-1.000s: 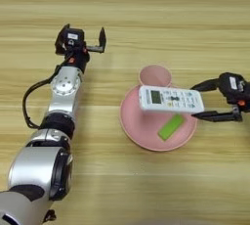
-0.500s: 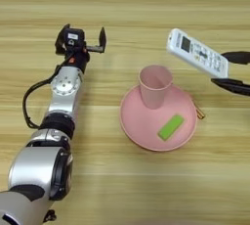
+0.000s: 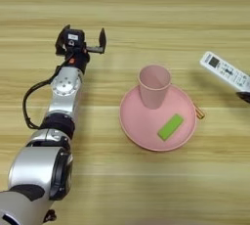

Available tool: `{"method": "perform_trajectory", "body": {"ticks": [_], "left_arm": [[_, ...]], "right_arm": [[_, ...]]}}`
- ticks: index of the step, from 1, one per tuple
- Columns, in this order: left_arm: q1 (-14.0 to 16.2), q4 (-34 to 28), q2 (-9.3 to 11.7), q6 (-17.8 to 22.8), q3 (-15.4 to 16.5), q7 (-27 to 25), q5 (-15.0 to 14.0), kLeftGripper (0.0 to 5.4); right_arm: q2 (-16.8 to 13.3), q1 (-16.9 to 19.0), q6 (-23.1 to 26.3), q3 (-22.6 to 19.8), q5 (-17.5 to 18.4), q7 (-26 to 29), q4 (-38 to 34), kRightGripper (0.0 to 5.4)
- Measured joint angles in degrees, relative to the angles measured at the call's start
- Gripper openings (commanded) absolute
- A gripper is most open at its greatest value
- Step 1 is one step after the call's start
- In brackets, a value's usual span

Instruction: Move the objects on the table

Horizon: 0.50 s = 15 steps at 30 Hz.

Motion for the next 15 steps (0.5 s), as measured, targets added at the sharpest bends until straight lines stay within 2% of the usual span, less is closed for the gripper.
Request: {"method": "perform_trajectory", "body": {"ticks": [8, 15], "left_arm": [[0.0, 0.1, 0.0, 0.0, 0.1, 0.0, 0.0, 5.40], [0.0, 0.1, 0.0, 0.0, 0.1, 0.0, 0.0, 5.40]], "right_arm": [[4.0, -3.4, -0.5, 5.5, -4.7, -2.9, 9.3, 2.90], [5.6, -6.5, -1.1, 7.4, -6.9, -3.1, 17.1, 2.90]]}}
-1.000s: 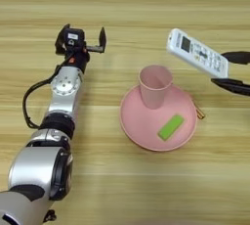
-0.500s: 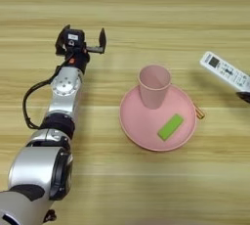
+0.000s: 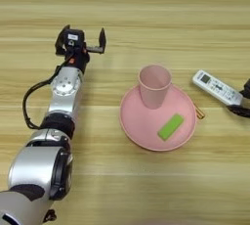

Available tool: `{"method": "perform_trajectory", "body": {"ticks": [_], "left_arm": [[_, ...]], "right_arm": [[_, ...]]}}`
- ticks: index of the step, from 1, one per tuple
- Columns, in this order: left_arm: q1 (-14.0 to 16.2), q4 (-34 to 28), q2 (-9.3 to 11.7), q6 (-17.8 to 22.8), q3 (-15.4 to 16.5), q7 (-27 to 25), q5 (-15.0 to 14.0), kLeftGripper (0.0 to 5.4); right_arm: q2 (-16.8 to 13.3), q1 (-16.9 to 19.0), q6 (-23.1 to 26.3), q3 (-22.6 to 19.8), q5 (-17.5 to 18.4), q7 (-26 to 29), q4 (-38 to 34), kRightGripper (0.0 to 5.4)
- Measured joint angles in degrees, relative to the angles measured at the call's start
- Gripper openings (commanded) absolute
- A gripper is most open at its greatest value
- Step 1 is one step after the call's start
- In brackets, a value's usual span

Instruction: Move the objects on the table

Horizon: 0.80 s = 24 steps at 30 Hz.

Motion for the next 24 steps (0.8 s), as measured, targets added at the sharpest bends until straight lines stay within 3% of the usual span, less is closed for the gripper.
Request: {"method": "perform_trajectory", "body": {"ticks": [13, 24], "left_arm": [[0.0, 0.1, 0.0, 0.0, 0.0, 0.0, 0.0, 5.40], [-0.1, 0.5, 0.0, 0.0, 0.0, 0.0, 0.0, 5.40]], "right_arm": [[1.5, -1.6, -2.1, 1.2, -1.3, 0.5, 5.1, 2.90], [1.5, -2.0, -2.6, 1.0, -1.3, 1.5, 4.7, 4.37]]}}
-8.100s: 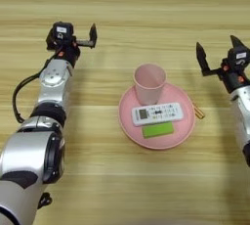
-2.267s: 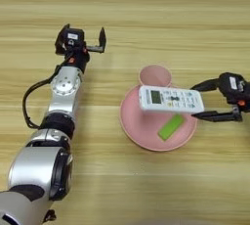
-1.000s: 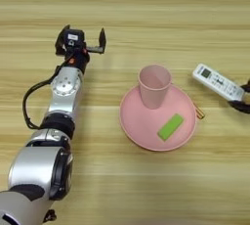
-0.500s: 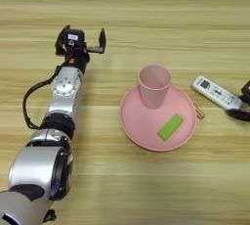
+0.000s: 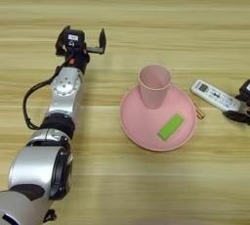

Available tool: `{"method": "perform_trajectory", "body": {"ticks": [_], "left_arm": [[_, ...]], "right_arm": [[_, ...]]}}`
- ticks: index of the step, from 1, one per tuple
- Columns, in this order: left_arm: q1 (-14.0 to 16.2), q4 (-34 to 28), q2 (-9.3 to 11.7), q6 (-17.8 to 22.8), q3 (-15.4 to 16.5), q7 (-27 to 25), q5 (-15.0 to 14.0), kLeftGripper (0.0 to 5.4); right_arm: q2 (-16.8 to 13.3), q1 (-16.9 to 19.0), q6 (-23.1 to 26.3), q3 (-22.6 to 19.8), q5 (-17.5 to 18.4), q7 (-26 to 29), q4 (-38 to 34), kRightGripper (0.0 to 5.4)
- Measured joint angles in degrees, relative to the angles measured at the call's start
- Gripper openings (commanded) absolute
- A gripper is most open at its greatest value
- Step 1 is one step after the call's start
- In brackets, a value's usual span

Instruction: Move the objects on the table

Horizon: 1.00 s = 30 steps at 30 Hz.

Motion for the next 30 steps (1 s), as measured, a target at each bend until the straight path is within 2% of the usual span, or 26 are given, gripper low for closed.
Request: {"method": "perform_trajectory", "body": {"ticks": [9, 15, 21, 26, 30], "left_arm": [[0.0, 0.0, 0.0, 0.0, 0.0, 0.0, 0.0, 5.40], [-0.1, 0.0, 0.0, -0.1, 0.0, 0.0, 0.0, 5.40], [-0.1, 0.1, 0.0, -0.2, -0.1, 0.0, 0.0, 5.40], [-0.1, 0.1, 0.0, -0.2, -0.1, 0.0, 0.0, 5.40], [-0.1, 0.1, 0.0, -0.2, -0.1, 0.1, 0.0, 5.40]], "right_arm": [[-0.3, 0.2, -0.6, -3.6, 3.0, 0.6, -9.0, 5.36], [-0.9, 1.1, 1.8, -6.5, 6.6, 1.1, -18.3, 5.39], [0.3, 4.2, 3.3, -6.0, 10.7, 2.6, -26.6, 5.39], [1.5, 5.4, 3.0, -4.8, 11.8, 2.9, -27.5, 5.39], [3.7, 5.7, 2.2, -4.2, 12.0, 2.4, -27.2, 5.39]]}}
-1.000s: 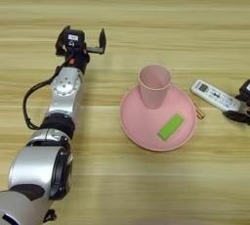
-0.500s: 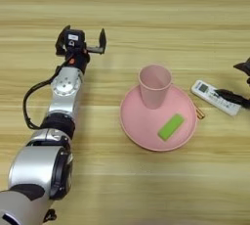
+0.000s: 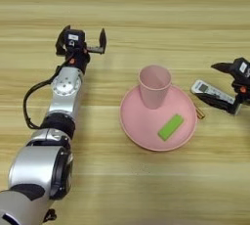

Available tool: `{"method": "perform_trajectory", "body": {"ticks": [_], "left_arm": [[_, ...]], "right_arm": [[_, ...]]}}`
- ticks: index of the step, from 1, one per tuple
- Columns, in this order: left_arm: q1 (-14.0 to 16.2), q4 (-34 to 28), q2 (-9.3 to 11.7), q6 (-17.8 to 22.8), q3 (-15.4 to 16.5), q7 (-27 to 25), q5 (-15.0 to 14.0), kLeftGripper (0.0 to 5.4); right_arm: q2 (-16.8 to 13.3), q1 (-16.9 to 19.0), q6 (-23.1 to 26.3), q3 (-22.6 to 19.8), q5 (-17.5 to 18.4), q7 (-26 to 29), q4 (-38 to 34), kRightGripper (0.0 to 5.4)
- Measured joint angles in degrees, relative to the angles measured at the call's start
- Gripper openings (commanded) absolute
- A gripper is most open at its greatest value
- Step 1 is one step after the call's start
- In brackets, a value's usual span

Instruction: Move the objects on the table

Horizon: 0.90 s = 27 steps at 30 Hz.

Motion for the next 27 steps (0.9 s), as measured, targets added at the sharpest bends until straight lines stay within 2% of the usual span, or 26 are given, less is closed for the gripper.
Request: {"method": "perform_trajectory", "body": {"ticks": [8, 23, 27], "left_arm": [[0.0, 0.0, 0.0, 0.0, 0.0, 0.0, 0.0, 5.40], [0.0, 0.0, 0.0, 0.0, 0.0, 0.0, 0.0, 5.40], [0.0, 0.0, 0.0, -0.1, 0.0, 0.0, 0.0, 5.40]], "right_arm": [[4.4, 0.6, -1.8, 2.1, 0.0, -1.8, 0.7, 5.39], [8.2, 0.1, -3.0, 6.2, -0.4, -1.8, 3.3, 5.39], [9.8, -1.8, -3.6, 6.6, -0.9, -2.6, 6.3, 5.39]]}}
